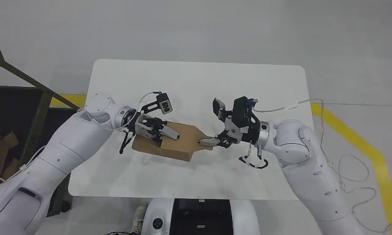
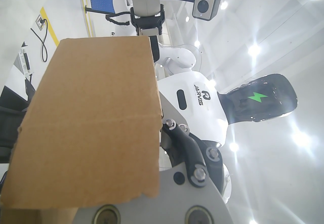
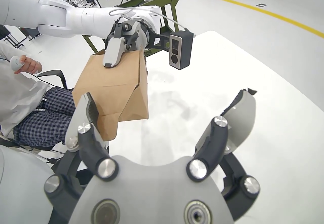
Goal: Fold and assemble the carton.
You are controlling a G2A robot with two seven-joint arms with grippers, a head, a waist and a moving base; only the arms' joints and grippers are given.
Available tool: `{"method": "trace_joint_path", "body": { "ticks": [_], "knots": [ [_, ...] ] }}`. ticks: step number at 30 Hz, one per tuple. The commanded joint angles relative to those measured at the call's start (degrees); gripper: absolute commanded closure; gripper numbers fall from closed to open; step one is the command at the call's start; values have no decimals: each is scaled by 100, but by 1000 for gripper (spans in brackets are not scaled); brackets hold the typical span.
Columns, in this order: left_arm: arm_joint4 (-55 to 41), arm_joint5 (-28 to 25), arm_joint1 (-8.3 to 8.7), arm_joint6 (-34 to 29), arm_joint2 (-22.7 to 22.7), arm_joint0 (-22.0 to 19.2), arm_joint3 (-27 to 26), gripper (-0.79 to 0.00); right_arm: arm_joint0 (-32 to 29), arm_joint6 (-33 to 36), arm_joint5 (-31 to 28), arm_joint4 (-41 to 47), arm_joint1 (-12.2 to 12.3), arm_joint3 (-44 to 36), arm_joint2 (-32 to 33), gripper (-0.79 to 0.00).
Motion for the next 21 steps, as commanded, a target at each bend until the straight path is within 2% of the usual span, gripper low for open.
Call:
{"method": "trace_joint_path", "body": {
  "ticks": [1, 12, 21],
  "knots": [
    [0, 0, 0, 0, 0, 0, 0, 0, -7, -92, 36, -90, -5, 18, -65, -785],
    [0, 0, 0, 0, 0, 0, 0, 0, 42, -416, 143, -347, 0, 68, -199, -785],
    [0, 0, 0, 0, 0, 0, 0, 0, -163, -351, 112, -744, 83, -119, -71, -785]
  ]
}}
